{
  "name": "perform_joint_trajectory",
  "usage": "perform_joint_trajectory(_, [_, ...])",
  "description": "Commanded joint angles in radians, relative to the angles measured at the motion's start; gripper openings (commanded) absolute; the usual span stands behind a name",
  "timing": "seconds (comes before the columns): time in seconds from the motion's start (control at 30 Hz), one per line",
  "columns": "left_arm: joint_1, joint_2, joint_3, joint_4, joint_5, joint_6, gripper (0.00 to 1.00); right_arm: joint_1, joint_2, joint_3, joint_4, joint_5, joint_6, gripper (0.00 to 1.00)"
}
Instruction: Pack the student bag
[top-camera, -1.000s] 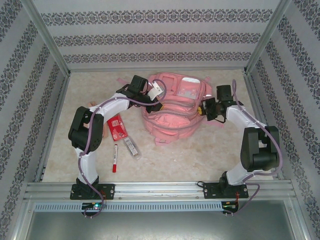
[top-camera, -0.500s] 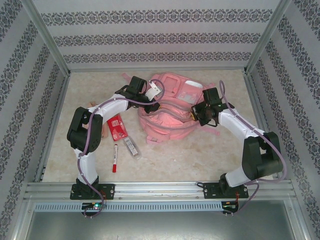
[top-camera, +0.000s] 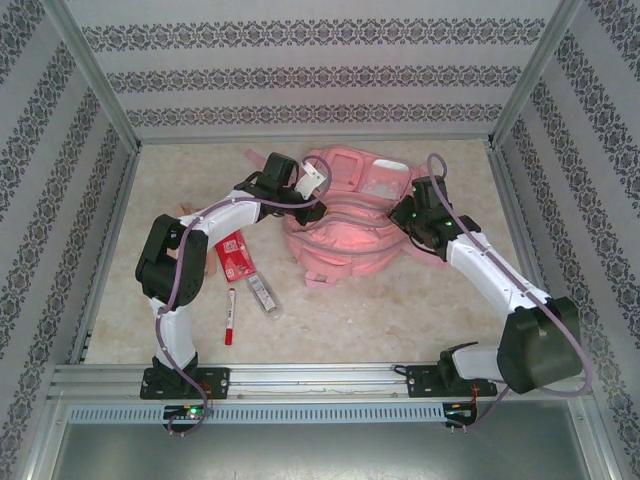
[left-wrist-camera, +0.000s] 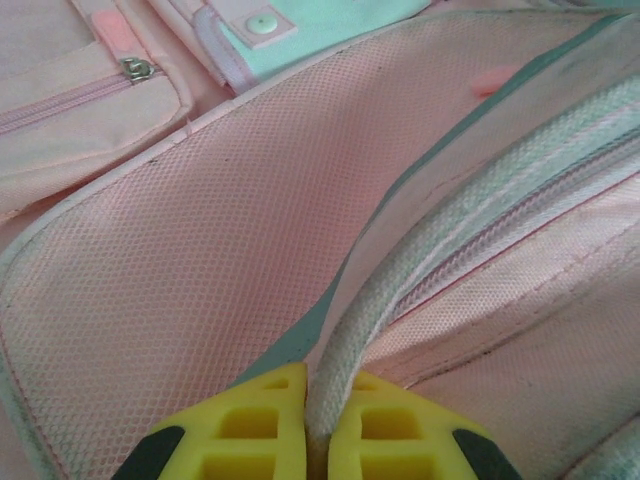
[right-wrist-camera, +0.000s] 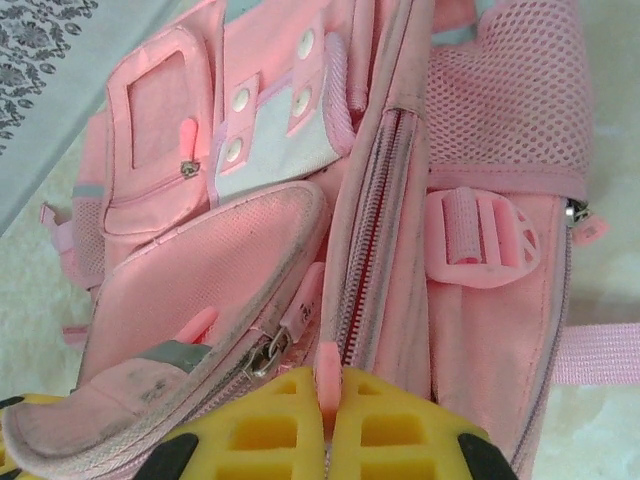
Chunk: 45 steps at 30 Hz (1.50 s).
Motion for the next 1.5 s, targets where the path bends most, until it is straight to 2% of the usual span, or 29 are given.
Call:
perform_joint_trajectory(0.0, [0.011, -0.027, 0.029, 0.074, -0.026, -0.138, 0.00, -0.041, 0.061, 0.064, 0.060, -0.159, -0.104, 0.00])
perform_joint_trajectory(0.17, [0.011, -0.013, 0.070, 0.057, 0.045, -0.219, 0.00, -0.109, 0.191, 0.232, 0.040, -0.261, -0.179, 0.00])
perform_joint_trajectory(0.33, [0.012, -0.011, 0.096, 0.004, 0.102, -0.190, 0.00, -0.171, 0.324, 0.383, 0.042, -0.318, -0.213, 0.00])
perform_joint_trajectory(0.47, [0.008, 0.024, 0.151, -0.108, 0.234, -0.075, 0.00, -0.194, 0.422, 0.448, 0.061, -0.376, -0.194, 0.00])
perform_joint_trajectory(0.7, [-0.004, 0.116, 0.304, -0.415, 0.225, 0.134, 0.00, -0.214, 0.509, 0.375, 0.262, -0.482, -0.106, 0.00])
perform_joint_trajectory(0.73, [-0.011, 0.133, 0.332, -0.467, 0.239, 0.180, 0.05, -0.215, 0.519, 0.365, 0.274, -0.482, -0.104, 0.00])
perform_joint_trajectory(0.77, [-0.012, 0.152, 0.361, -0.514, 0.262, 0.231, 0.23, -0.216, 0.532, 0.359, 0.275, -0.478, -0.110, 0.00])
perform_joint_trajectory(0.8, [-0.014, 0.165, 0.377, -0.533, 0.285, 0.255, 0.56, -0.218, 0.546, 0.355, 0.275, -0.478, -0.111, 0.00])
perform_joint_trajectory(0.83, [-0.013, 0.172, 0.393, -0.543, 0.307, 0.267, 0.99, -0.222, 0.558, 0.352, 0.275, -0.482, -0.109, 0.00])
perform_joint_trajectory(0.87, [-0.012, 0.179, 0.422, -0.557, 0.325, 0.272, 0.99, -0.226, 0.568, 0.347, 0.278, -0.489, -0.109, 0.00])
perform_joint_trajectory(0.93, [-0.012, 0.196, 0.501, -0.545, 0.330, 0.188, 0.99, -0.231, 0.588, 0.344, 0.275, -0.499, -0.124, 0.00])
perform_joint_trajectory(1.0, [-0.012, 0.231, 0.604, -0.502, 0.338, 0.050, 0.99, -0.236, 0.602, 0.341, 0.273, -0.513, -0.143, 0.00])
perform_joint_trajectory(1.03, [-0.014, 0.247, 0.634, -0.450, 0.294, -0.060, 0.99, -0.237, 0.609, 0.338, 0.272, -0.515, -0.148, 0.00])
perform_joint_trajectory(1.1, [-0.016, 0.298, 0.715, -0.359, 0.074, -0.365, 0.99, -0.241, 0.623, 0.336, 0.273, -0.525, -0.150, 0.00])
perform_joint_trajectory(1.13, [-0.013, 0.335, 0.773, -0.358, 0.040, -0.432, 0.99, -0.242, 0.629, 0.336, 0.273, -0.527, -0.145, 0.00])
perform_joint_trajectory(1.23, [-0.026, 0.500, 1.021, -0.476, -0.040, -0.517, 0.99, -0.244, 0.637, 0.338, 0.273, -0.526, -0.146, 0.00])
perform_joint_trajectory(1.3, [-0.042, 0.579, 1.101, -0.513, -0.052, -0.562, 0.99, -0.248, 0.643, 0.339, 0.274, -0.528, -0.137, 0.00])
perform_joint_trajectory(1.37, [-0.070, 0.602, 1.093, -0.520, -0.077, -0.552, 1.00, -0.251, 0.647, 0.343, 0.276, -0.542, -0.125, 0.00])
perform_joint_trajectory(1.47, [-0.117, 0.606, 1.034, -0.537, -0.198, -0.514, 0.97, -0.252, 0.645, 0.342, 0.276, -0.559, -0.114, 0.00])
